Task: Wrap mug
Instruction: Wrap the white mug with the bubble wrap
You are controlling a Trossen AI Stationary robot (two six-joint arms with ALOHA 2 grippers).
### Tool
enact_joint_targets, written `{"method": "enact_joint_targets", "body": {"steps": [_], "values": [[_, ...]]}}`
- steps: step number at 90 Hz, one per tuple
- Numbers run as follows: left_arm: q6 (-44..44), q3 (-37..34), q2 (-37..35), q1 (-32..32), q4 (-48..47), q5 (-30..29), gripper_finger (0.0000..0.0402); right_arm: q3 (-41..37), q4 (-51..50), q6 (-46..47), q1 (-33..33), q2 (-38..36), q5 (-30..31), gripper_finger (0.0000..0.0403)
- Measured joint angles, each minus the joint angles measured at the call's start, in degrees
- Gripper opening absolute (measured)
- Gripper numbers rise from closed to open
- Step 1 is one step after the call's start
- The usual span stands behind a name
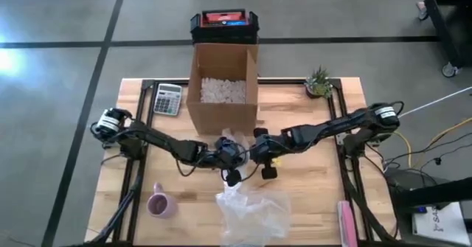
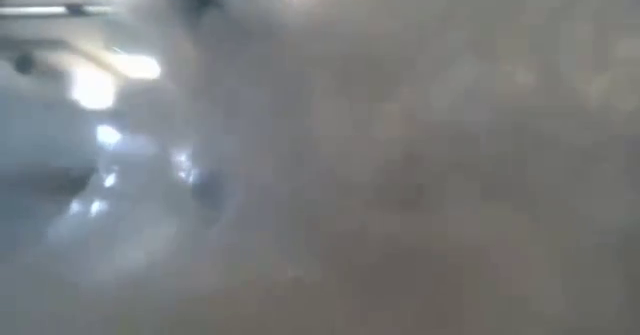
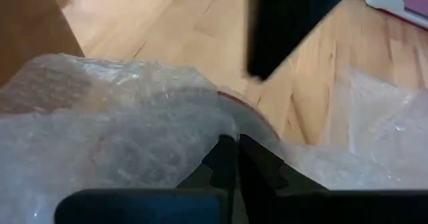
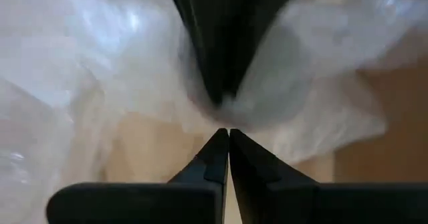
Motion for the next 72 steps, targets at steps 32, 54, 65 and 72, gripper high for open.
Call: {"method": "enact_joint_targets", "body": {"steps": [32,54,65,72], "values": [[1.79,-0.31,-0.72,0.0,0.35,0.48,0.0003,1.03,8.53,-1.77,-1.25,7.98,2.78,0.0],[3.66,-0.44,-3.3,-0.05,-0.43,2.41,0.0046,0.77,6.56,-1.56,-1.22,9.29,3.71,0.0],[4.84,-0.33,-5.43,-0.07,-0.96,2.93,0.0093,0.77,6.09,-1.75,-1.27,9.29,3.44,0.0],[5.19,-0.33,-7.88,-0.07,-1.68,3.18,0.0122,0.74,6.32,-1.95,-1.26,9.33,3.41,0.0]]}}
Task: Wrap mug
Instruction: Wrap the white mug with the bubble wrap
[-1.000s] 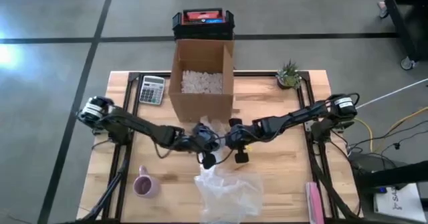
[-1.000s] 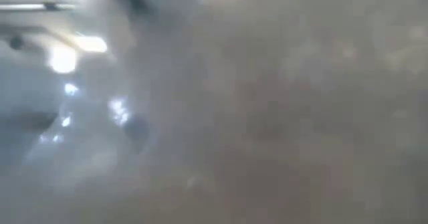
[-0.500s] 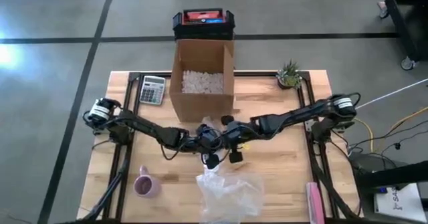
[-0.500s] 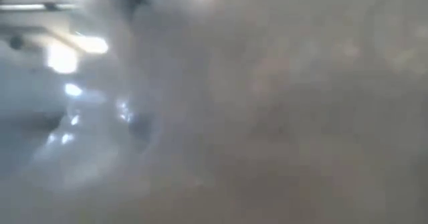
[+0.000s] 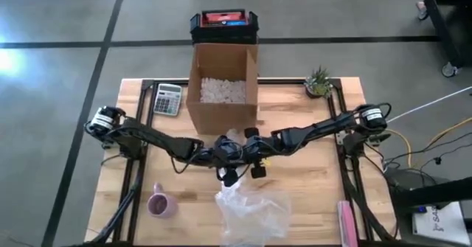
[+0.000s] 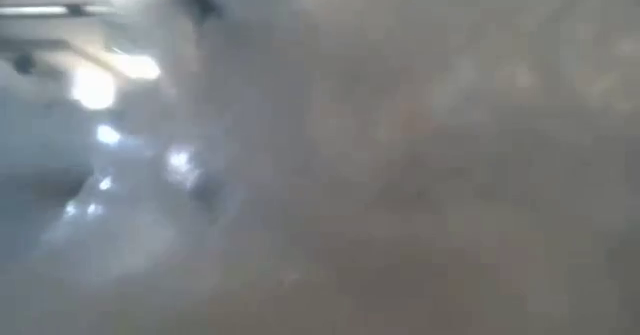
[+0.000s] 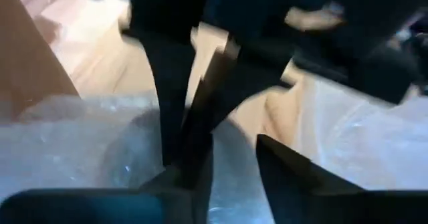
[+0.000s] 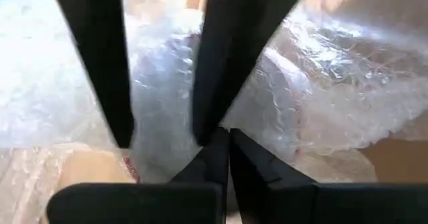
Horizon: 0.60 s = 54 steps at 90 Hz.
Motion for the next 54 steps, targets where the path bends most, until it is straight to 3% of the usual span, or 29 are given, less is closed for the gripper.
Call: {"method": "enact_joint_targets", "body": {"steps": [17,36,43,54], "values": [[-3.62,0.04,-8.26,-1.1,-10.35,-0.09,0.0163,-0.03,-0.03,0.49,0.0,0.01,-0.18,0.0],[-15.44,-2.28,-11.18,-5.81,-27.25,-0.06,0.0158,-0.07,0.12,0.46,-0.01,-0.11,-0.27,0.0],[-16.96,-4.87,-9.67,-6.93,-24.4,-0.05,0.0147,-0.07,0.28,0.44,0.0,-0.11,-0.28,0.0],[-13.11,-7.27,-6.27,-6.96,-9.38,-3.37,0.0126,-0.07,0.4,0.44,0.0,-0.12,-0.36,0.0]]}}
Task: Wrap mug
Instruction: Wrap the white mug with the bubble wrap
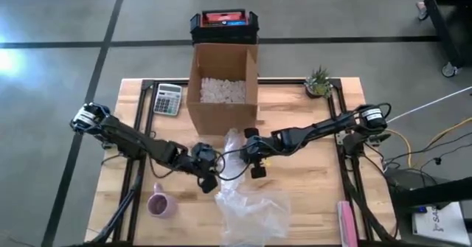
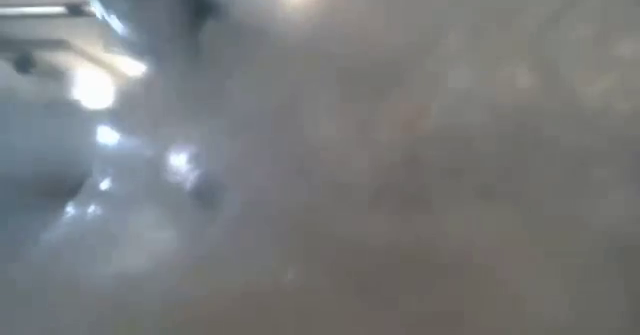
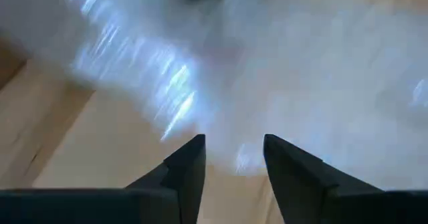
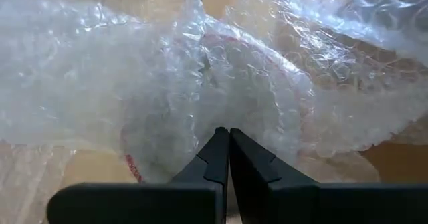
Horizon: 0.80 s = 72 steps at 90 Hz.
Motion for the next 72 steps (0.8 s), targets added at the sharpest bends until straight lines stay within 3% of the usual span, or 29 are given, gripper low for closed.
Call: {"method": "enact_joint_targets", "body": {"steps": [13,22,46,72], "values": [[8.27,-0.31,4.71,2.09,16.4,-1.26,0.0099,-0.22,-0.55,0.01,0.01,0.1,0.07,0.0],[9.73,-0.28,7.23,3.72,21.17,-1.29,0.0081,-0.26,-0.63,0.0,-0.01,0.16,0.16,0.0],[6.78,-0.03,11.96,5.45,21.9,-1.51,0.0049,3.24,-7.22,-0.12,-0.01,-0.01,-0.02,0.0],[6.96,-0.23,10.68,5.47,20.74,-1.22,0.0032,15.28,-27.64,-2.6,0.17,-0.34,-0.26,0.0]]}}
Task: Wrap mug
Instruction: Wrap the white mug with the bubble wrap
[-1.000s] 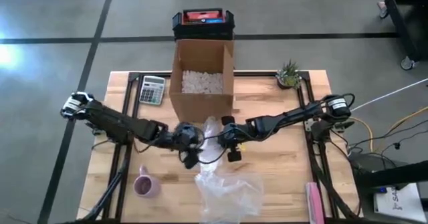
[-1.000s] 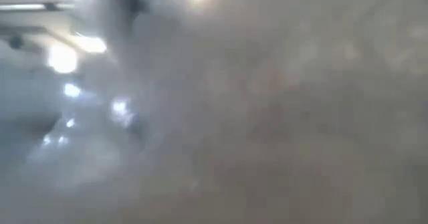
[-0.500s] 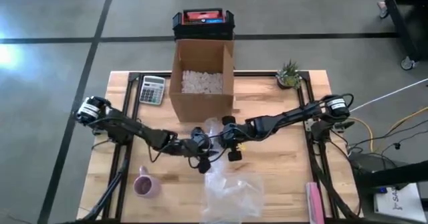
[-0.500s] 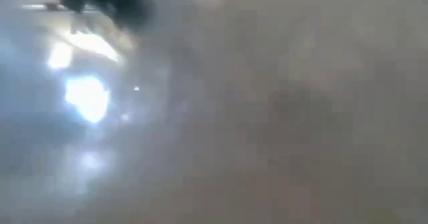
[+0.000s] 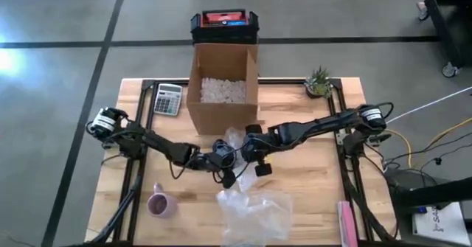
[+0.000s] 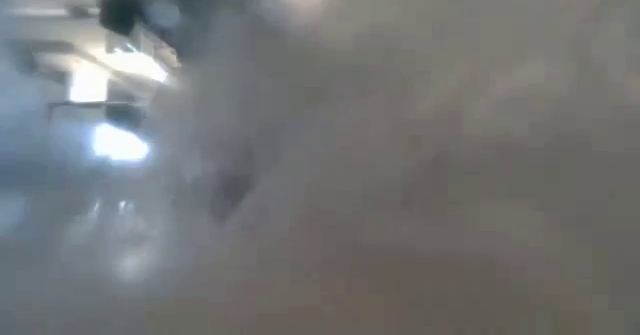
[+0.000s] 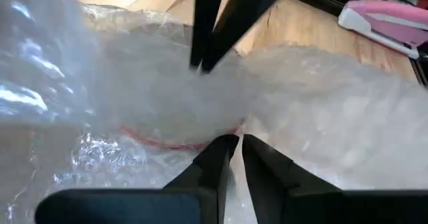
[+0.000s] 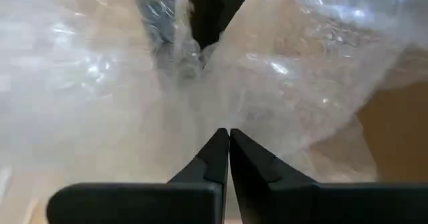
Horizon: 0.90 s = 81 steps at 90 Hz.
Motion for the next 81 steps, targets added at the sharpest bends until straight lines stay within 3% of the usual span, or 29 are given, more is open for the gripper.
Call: {"method": "enact_joint_targets", "body": {"steps": [14,28,44,63,81], "values": [[0.08,-0.02,-0.02,0.0,0.09,0.04,0.0031,3.61,-4.48,0.05,0.21,-0.03,-0.9,0.0],[0.09,-0.07,-0.02,0.0,0.18,0.13,0.0031,1.65,2.9,-0.06,0.46,0.58,-10.3,0.0],[-0.1,-0.05,-0.37,-0.29,0.41,0.35,0.0029,-3.62,7.06,-0.27,-2.69,4.54,-2.13,0.0],[-1.1,-0.09,-4.21,-1.1,-2.4,6.02,0.0025,-5.31,10.38,-0.13,-3.61,6.75,-5.46,0.0],[-4.21,-0.1,-10.62,-1.99,-11.14,5.5,0.0024,-5.54,13.54,-1.64,-2.33,6.6,-8.01,0.0]]}}
